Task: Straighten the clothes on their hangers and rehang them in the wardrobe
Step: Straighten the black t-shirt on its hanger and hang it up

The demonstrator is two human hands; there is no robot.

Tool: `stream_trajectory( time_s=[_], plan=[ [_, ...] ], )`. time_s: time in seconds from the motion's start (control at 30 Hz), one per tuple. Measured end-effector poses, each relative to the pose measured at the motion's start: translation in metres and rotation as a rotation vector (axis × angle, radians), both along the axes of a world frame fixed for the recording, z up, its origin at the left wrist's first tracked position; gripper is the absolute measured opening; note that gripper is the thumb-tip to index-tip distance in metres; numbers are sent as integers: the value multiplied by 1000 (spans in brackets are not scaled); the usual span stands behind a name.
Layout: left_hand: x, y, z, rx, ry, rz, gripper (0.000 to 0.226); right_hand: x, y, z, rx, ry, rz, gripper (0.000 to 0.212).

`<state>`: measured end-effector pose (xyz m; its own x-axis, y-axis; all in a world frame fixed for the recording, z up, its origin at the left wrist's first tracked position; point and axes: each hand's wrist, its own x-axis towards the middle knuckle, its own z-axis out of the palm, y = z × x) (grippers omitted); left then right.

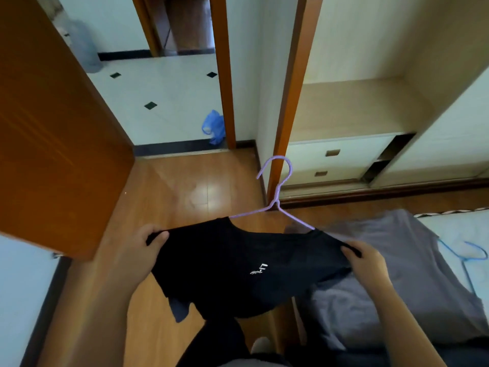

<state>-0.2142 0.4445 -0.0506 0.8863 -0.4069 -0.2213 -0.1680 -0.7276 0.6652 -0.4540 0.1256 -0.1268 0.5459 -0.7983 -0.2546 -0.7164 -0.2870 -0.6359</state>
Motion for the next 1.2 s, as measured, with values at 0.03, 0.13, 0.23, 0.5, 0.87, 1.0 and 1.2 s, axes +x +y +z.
stream_trajectory(
  time_s=[0.03,0.13,0.23,0.5,0.87,1.0,1.2],
  plan=[
    [13,-12,0,-2,12,0,21,15,-14,2,-12,-4,-3,19],
    [60,-54,-2,-26,46,-19,19,64,-58,4,-34,-7,-10,19],
    [117,-106,-4,-85,49,-32,15,112,-101,8,-74,-27,-45,20],
    [237,-228,-23,-181,121,-164,17,201,-207,34,-173,57,-168,21],
    [232,-387,-41,-98,229,-689,17,126,-258,48,-224,213,-545,19],
    [211,-447,-35,-108,153,-844,22,86,-268,50,-222,228,-727,19],
    [178,-545,-32,-148,43,-901,24,49,-316,47,-257,211,-891,21]
  ],
)
